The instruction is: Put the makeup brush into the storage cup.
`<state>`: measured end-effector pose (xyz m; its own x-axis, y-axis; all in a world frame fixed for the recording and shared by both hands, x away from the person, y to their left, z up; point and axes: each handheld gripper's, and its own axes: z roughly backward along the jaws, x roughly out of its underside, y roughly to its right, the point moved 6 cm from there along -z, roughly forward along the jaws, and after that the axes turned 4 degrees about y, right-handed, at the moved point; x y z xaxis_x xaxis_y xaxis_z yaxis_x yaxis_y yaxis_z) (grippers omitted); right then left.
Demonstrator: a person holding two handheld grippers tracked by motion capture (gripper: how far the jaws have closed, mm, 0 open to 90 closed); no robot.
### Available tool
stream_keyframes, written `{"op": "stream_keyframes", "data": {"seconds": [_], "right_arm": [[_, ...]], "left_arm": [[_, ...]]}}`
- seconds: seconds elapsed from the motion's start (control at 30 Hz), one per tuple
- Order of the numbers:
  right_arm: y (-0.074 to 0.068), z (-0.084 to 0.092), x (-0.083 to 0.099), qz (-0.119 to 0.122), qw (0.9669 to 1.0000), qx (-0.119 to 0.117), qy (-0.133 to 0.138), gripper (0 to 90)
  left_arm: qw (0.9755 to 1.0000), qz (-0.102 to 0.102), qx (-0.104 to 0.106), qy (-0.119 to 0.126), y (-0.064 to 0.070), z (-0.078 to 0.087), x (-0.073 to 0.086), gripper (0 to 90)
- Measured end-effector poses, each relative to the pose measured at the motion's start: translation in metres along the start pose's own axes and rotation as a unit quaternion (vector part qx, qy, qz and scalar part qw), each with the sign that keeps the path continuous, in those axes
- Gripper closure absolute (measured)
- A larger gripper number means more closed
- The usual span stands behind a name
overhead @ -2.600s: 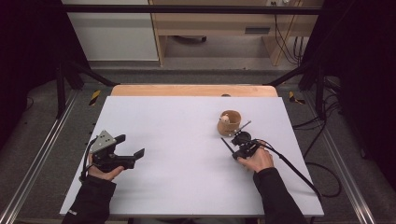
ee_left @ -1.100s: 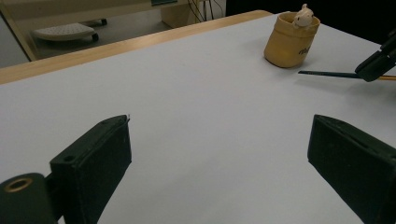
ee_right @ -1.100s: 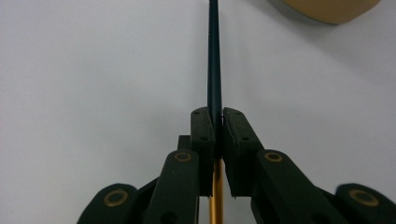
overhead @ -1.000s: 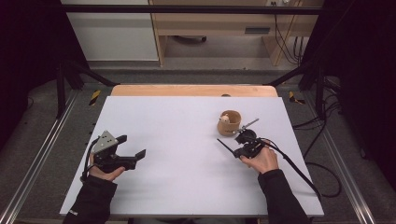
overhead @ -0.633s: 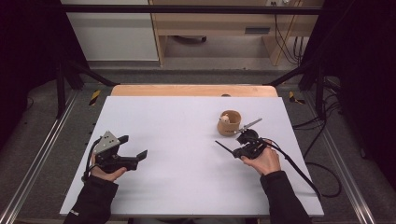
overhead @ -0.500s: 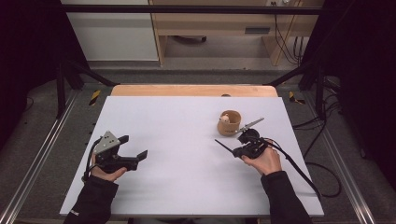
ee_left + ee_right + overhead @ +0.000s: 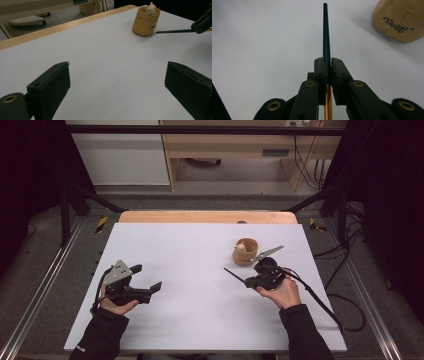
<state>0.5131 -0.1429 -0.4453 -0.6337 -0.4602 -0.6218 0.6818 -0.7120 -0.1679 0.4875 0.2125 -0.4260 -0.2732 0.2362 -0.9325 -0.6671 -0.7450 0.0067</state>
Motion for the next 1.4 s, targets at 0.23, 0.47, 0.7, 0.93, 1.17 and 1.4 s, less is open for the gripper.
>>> {"op": "stream_keyframes", "data": {"seconds": [0.23, 0.47, 0.7, 0.93, 1.17, 1.4], "right_arm": [[-0.008, 0.004, -0.006, 0.012, 0.9998, -0.012, 0.009, 83.4], [-0.016, 0.005, -0.010, 0.023, 0.9993, -0.027, 0.012, 83.4], [-0.023, 0.006, -0.014, 0.034, 0.9987, -0.036, 0.011, 83.4], [-0.028, 0.006, -0.016, 0.041, 0.9981, -0.043, 0.016, 83.4], [-0.035, 0.007, -0.019, 0.047, 0.9973, -0.053, 0.018, 83.4], [-0.038, 0.007, -0.021, 0.049, 0.9969, -0.058, 0.019, 83.4]], "left_arm": [[0.9998, -0.013, 0.015, -0.003, 0.011, -0.005, -0.005, 5.9], [0.9994, -0.025, 0.024, -0.007, 0.018, -0.010, -0.010, 5.9], [0.9985, -0.040, 0.035, -0.015, 0.026, -0.017, -0.016, 5.9], [0.9971, -0.058, 0.045, -0.020, 0.035, -0.024, -0.024, 5.9], [0.9955, -0.073, 0.052, -0.029, 0.043, -0.029, -0.029, 5.9], [0.9921, -0.099, 0.064, -0.043, 0.054, -0.035, -0.034, 5.9]]}}
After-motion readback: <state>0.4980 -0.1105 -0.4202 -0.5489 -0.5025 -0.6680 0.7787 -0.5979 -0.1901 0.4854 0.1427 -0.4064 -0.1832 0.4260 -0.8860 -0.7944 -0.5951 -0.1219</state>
